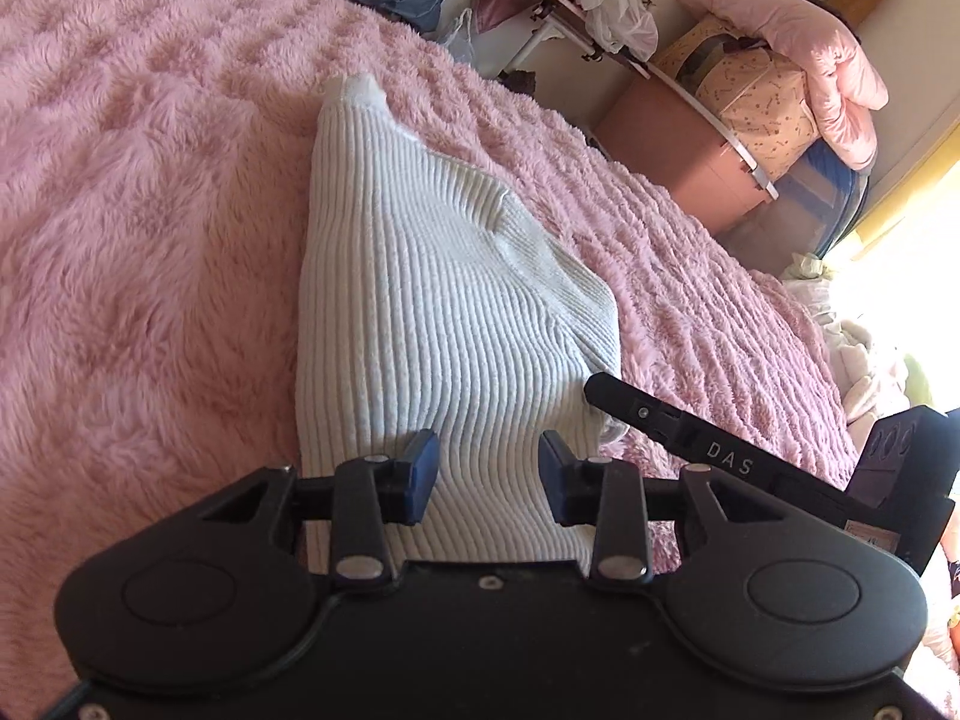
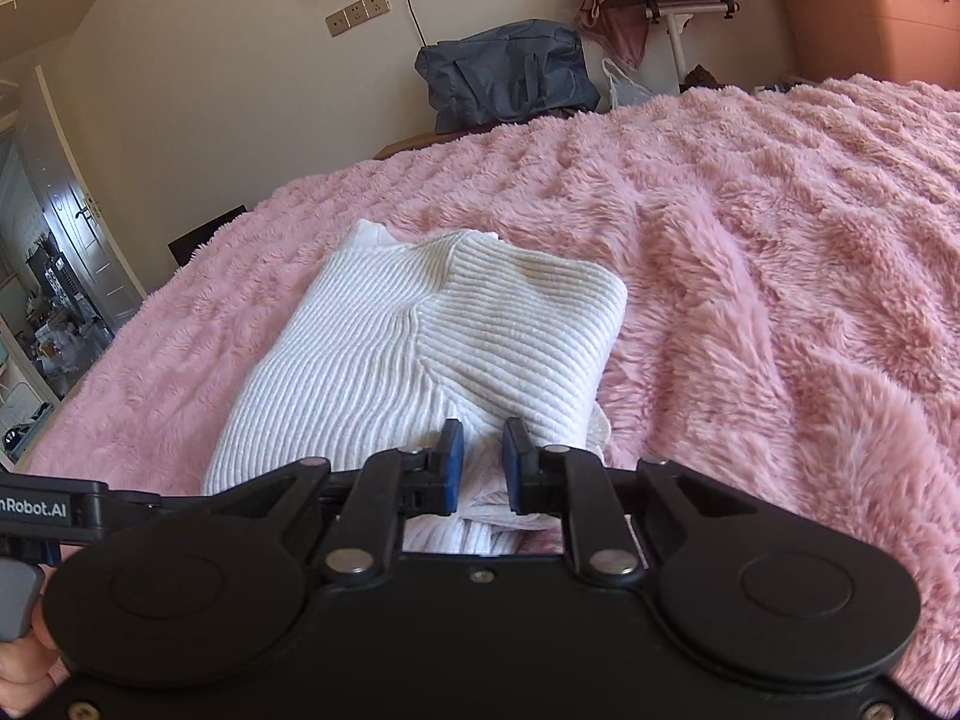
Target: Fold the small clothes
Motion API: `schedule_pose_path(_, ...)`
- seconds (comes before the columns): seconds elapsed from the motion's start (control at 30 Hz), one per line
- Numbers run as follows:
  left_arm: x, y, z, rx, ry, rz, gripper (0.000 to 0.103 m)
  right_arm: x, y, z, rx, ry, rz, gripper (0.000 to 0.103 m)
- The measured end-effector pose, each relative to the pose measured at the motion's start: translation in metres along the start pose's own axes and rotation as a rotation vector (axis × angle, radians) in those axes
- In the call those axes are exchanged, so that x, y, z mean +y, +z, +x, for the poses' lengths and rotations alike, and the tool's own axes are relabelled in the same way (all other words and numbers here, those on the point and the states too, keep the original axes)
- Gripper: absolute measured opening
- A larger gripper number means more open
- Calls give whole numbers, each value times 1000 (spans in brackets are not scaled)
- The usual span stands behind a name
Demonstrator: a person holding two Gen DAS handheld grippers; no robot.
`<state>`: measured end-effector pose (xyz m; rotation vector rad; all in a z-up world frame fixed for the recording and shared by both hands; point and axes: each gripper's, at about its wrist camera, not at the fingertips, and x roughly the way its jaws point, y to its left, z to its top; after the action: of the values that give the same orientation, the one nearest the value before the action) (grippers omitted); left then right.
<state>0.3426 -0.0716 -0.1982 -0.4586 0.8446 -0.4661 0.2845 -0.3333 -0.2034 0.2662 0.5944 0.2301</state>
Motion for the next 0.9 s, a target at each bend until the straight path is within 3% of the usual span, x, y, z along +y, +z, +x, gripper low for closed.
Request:
schedule_pose_path(0.1, -17, -12, -25, -43, 4, 84, 37, 9, 8, -18, -75, 103, -3, 18)
schedule_pose_path(0.2, -31, -30, -38, -66, 61, 164, 38, 24, 9, -25, -66, 175, -60, 21)
schedule_pose_path(0.3, -34, -42, -35, -54, 140, 227, 38, 40, 1, -19, -31, 142, -131, 21)
schedule_pose_path(0.47, -18, -48, -19, -8, 187, 192, 38, 43, -10, -4, 44, 21, -173, 21)
schedule_pose_path(0.63, -11, -48, -18, -10, 185, 158, 38, 42, -11, -7, 73, 4, -180, 21)
schedule_pose_path(0.73, -20, -41, -33, -42, 153, 145, 38, 40, -1, -26, 35, 64, -120, 22)
schedule_pose_path(0.8, -18, -31, -49, -81, 95, 140, 43, 31, 12, -39, 12, 126, -51, 37)
schedule_pose_path(0.83, -15, -23, -58, -94, 56, 132, 45, 24, 20, -44, -2, 146, -20, 59)
schedule_pose_path(0.87, -9, -14, -64, -96, 7, 116, 47, 17, 27, -48, -5, 170, -2, 66)
schedule_pose_path(0.9, -1, -7, -67, -91, -39, 101, 47, 8, 35, -51, 7, 204, 13, 66)
